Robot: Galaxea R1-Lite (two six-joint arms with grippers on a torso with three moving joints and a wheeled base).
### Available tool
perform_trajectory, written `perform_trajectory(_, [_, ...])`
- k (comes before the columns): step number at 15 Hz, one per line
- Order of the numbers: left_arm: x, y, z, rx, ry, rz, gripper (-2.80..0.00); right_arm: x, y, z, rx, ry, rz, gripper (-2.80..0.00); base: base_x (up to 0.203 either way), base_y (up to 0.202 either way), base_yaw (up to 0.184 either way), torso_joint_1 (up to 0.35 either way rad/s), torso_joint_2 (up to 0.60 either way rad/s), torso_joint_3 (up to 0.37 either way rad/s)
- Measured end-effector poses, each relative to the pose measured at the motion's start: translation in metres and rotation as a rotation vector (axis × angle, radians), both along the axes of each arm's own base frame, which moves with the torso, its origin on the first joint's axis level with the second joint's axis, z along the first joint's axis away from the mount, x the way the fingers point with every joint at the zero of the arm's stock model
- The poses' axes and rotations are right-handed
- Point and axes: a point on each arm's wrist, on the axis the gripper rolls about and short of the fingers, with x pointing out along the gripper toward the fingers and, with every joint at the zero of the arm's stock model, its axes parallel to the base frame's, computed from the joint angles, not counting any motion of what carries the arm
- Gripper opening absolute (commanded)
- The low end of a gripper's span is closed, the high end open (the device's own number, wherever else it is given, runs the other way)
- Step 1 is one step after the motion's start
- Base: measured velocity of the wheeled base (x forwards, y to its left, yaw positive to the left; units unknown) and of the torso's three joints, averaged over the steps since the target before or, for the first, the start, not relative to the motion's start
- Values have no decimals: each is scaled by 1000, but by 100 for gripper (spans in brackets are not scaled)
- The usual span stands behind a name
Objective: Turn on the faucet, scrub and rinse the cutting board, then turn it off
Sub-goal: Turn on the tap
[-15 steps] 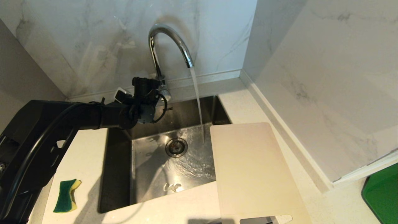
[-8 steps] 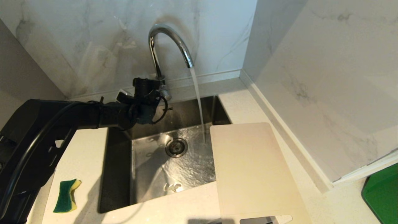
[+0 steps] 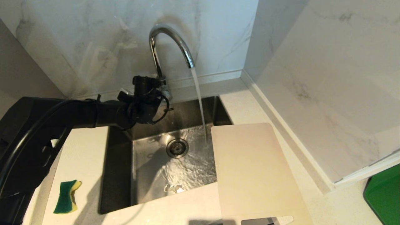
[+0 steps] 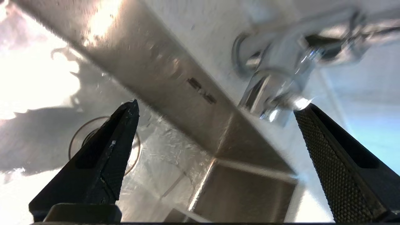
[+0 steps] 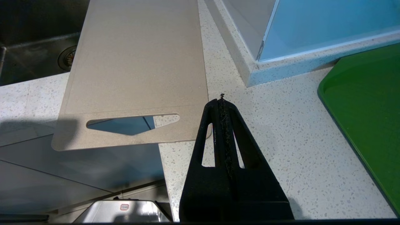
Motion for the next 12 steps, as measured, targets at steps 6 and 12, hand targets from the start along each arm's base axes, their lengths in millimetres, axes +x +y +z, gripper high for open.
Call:
perform_trajectory(6, [-14, 6, 36, 10, -63, -10, 0, 0, 0, 0, 0, 0, 0, -280, 0, 0, 0, 0, 0, 0])
perform_trajectory(12, [-48, 20, 83, 94, -75, -166, 0, 0, 0, 0, 0, 0, 0, -280, 0, 0, 0, 0, 0, 0])
